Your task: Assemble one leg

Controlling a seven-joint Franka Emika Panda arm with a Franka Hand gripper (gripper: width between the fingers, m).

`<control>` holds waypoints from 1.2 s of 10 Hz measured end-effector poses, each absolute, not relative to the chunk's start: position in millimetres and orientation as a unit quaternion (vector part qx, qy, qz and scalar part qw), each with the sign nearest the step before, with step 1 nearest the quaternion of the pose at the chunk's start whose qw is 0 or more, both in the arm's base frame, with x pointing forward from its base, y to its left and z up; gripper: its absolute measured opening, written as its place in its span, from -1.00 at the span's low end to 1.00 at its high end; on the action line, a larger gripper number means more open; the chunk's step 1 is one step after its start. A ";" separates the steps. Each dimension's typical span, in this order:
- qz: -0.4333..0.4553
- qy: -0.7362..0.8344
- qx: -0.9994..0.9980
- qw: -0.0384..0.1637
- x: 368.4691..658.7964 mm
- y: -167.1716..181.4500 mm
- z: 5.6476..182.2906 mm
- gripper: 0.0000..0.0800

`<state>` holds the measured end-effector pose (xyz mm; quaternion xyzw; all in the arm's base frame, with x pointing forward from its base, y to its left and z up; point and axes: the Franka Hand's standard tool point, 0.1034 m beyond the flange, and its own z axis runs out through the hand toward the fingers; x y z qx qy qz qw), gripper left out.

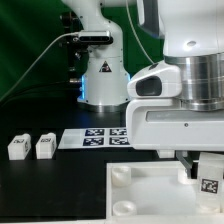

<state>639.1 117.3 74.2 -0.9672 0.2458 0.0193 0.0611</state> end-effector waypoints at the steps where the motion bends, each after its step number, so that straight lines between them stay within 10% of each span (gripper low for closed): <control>1: 0.022 0.315 -0.947 0.066 639.4 116.1 74.6 -0.26; 10: 0.020 0.648 -0.755 0.099 630.9 127.4 70.0 -0.25; 12: 0.014 0.543 -0.834 0.094 632.3 124.2 72.5 0.51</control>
Offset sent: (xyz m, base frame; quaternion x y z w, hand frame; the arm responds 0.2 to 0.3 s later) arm -0.0115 -0.0007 -0.0119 0.0583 0.0557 0.3466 0.9345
